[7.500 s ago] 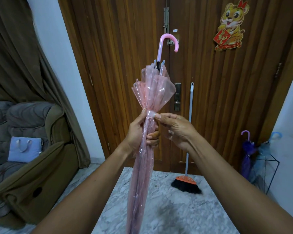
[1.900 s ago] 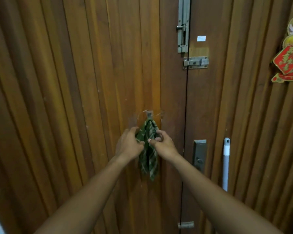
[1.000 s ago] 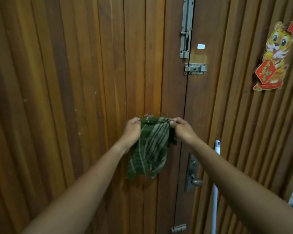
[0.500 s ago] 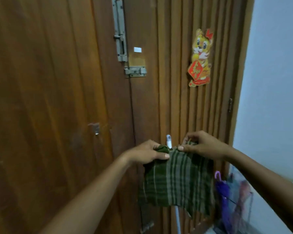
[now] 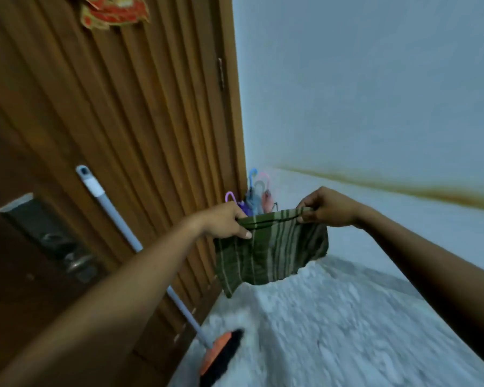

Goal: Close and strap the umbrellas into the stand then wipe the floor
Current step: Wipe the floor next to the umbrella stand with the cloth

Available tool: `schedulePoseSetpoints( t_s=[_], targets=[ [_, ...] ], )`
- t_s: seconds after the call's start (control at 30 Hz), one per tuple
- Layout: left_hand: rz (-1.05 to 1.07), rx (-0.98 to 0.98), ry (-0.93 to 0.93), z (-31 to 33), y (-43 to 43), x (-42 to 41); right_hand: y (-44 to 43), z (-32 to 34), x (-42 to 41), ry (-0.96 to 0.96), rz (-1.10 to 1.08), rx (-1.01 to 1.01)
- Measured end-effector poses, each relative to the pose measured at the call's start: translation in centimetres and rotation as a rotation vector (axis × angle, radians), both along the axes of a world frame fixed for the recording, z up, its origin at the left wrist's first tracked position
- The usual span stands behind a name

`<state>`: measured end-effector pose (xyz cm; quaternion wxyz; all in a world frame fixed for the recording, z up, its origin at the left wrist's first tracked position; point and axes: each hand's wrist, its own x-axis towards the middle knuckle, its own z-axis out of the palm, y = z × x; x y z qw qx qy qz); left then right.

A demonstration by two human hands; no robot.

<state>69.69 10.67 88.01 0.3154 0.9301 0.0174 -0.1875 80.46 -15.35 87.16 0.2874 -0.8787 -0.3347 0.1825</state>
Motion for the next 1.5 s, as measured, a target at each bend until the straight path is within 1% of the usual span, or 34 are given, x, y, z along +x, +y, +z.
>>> schedulePoseSetpoints(
  t_s=[0.17, 0.27, 0.37, 0.43, 0.5, 0.67, 0.8, 0.87, 0.93, 0.97, 1.0, 1.03, 1.1, 1.2, 1.27, 1.37, 1.43, 1.5],
  targets=[
    [-0.026, 0.008, 0.16, -10.3, -5.5, 7.5, -6.2, -10.3, 5.8, 0.13, -0.116, -0.13],
    [-0.045, 0.073, 0.157, -17.2, -8.4, 11.3, -8.3, -18.0, 9.6, 0.164, -0.228, -0.218],
    [0.06, 0.116, 0.104, -24.2, -10.3, 14.5, -8.8, -24.7, 12.6, 0.086, -0.296, -0.261],
    [0.081, 0.177, 0.063, -29.0, -11.0, 16.5, -9.2, -29.3, 14.3, 0.015, -0.298, -0.281],
    [0.082, 0.195, 0.035, -34.3, -11.4, 18.6, -9.8, -34.3, 15.7, -0.061, -0.292, -0.302],
    [0.08, 0.252, -0.061, -49.3, -12.6, 21.4, -11.3, -49.6, 17.0, -0.099, -0.263, -0.283],
    [0.022, 0.269, -0.066, -65.4, -13.0, 20.1, -12.1, -65.4, 14.9, -0.081, -0.255, -0.259],
    [-0.035, 0.292, 0.0, -73.8, -13.2, 18.7, -12.1, -73.9, 13.0, -0.015, -0.25, -0.25],
    [-0.103, 0.307, 0.141, -81.4, -12.9, 17.5, -11.7, -81.6, 11.4, 0.129, -0.249, -0.257],
    [-0.142, 0.303, 0.244, -85.0, -12.8, 16.9, -11.3, -85.4, 10.7, 0.19, -0.244, -0.267],
    [-0.178, 0.28, 0.331, -88.4, -12.7, 16.5, -10.9, -88.9, 10.2, 0.217, -0.239, -0.285],
    [-0.2, 0.263, 0.367, -91.4, -12.7, 16.3, -10.3, -91.8, 10.0, 0.213, -0.247, -0.309],
    [-0.196, 0.273, 0.314, -96.7, -12.7, 16.6, -8.7, -96.5, 10.1, 0.167, -0.257, -0.352],
    [-0.129, 0.333, 0.093, -102.5, -12.4, 18.3, -6.3, -101.4, 11.4, 0.067, -0.163, -0.462],
    [-0.095, 0.379, -0.058, -105.2, -11.7, 19.2, -5.5, -104.0, 12.0, -0.032, -0.146, -0.487],
    [-0.073, 0.425, -0.222, -107.7, -10.9, 19.5, -4.9, -106.7, 12.8, -0.201, -0.168, -0.459],
    [-0.066, 0.426, -0.257, -108.4, -10.6, 20.1, -4.6, -107.3, 14.5, -0.282, -0.127, -0.459],
    [-0.044, 0.43, -0.271, -108.6, -10.0, 21.4, -3.9, -107.1, 16.8, -0.317, -0.101, -0.445]
  ],
)
